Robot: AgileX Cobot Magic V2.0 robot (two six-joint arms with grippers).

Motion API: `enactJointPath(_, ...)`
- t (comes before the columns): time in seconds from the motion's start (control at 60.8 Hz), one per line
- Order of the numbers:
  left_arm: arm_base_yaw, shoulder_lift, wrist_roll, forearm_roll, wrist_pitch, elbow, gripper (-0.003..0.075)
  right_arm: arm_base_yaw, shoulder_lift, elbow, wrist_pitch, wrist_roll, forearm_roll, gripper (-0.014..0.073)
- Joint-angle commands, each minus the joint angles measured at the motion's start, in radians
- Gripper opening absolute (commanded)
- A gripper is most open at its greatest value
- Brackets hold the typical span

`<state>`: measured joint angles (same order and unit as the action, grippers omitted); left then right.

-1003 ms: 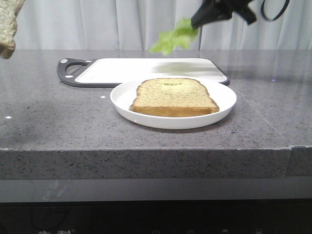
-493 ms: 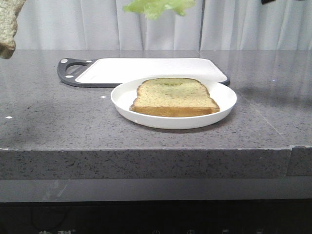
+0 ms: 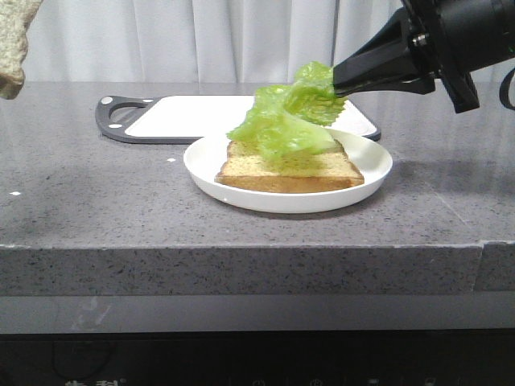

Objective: Left arm grabs bread, right arm adds lettuce
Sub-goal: 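Carry the lettuce with the right gripper onto the bottom bread slice and release, then lower the held bread slice with the left gripper onto the lettuce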

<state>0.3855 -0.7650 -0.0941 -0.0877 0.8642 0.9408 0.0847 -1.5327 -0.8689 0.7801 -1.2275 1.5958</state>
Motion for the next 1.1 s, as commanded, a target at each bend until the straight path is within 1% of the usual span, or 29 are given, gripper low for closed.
enactJointPath(0.0,-0.005,0.004,-0.010,-0.005,-0.069,0.028,-0.0020,-0.002,0.039,-0.019,0.040,-0.018,0.063,-0.0117)
enactJointPath(0.164,-0.005,0.004,-0.010,-0.005,-0.067,0.028,-0.0020,-0.001,0.038,-0.019,0.084,-0.018,0.063,-0.0117)
enactJointPath(0.312,-0.005,0.004,-0.010,-0.005,-0.067,0.028,-0.0020,0.001,0.033,-0.019,0.086,-0.018,0.064,-0.0117)
enactJointPath(0.51,-0.005,0.004,-0.010,-0.005,-0.067,0.028,-0.0020,0.001,-0.031,-0.019,0.130,-0.018,0.070,-0.0106)
enactJointPath(0.575,-0.005,0.004,-0.010,-0.005,-0.067,0.028,-0.0020,0.001,-0.035,-0.019,0.132,-0.018,0.058,-0.0046)
enactJointPath(0.658,-0.005,0.004,-0.010,-0.005,-0.067,0.028,-0.0020,0.001,-0.035,-0.019,0.128,-0.018,0.035,0.0090)
enactJointPath(0.707,-0.005,0.004,-0.010,-0.005,-0.067,0.028,-0.0020,0.000,-0.035,-0.019,0.117,-0.018,0.019,0.0200)
enactJointPath(0.756,-0.005,0.004,-0.010,-0.005,-0.067,0.028,-0.0020,-0.003,-0.035,-0.019,0.105,-0.018,-0.003,0.0283)
enactJointPath(0.822,-0.005,0.004,-0.010,-0.005,-0.067,0.028,-0.0020,-0.011,-0.031,-0.021,0.092,-0.017,-0.040,0.0358)
enactJointPath(0.888,-0.005,0.004,-0.010,-0.007,-0.069,0.028,-0.0020,-0.019,-0.012,-0.021,0.074,-0.005,-0.081,0.0366)
enactJointPath(0.97,-0.005,0.004,-0.010,-0.035,-0.079,0.028,-0.0020,-0.027,0.031,-0.021,0.037,0.040,-0.150,0.0366)
enactJointPath(1.085,-0.005,-0.021,-0.004,-0.127,-0.122,0.028,-0.0020,-0.033,0.119,-0.021,-0.033,0.138,-0.281,0.0366)
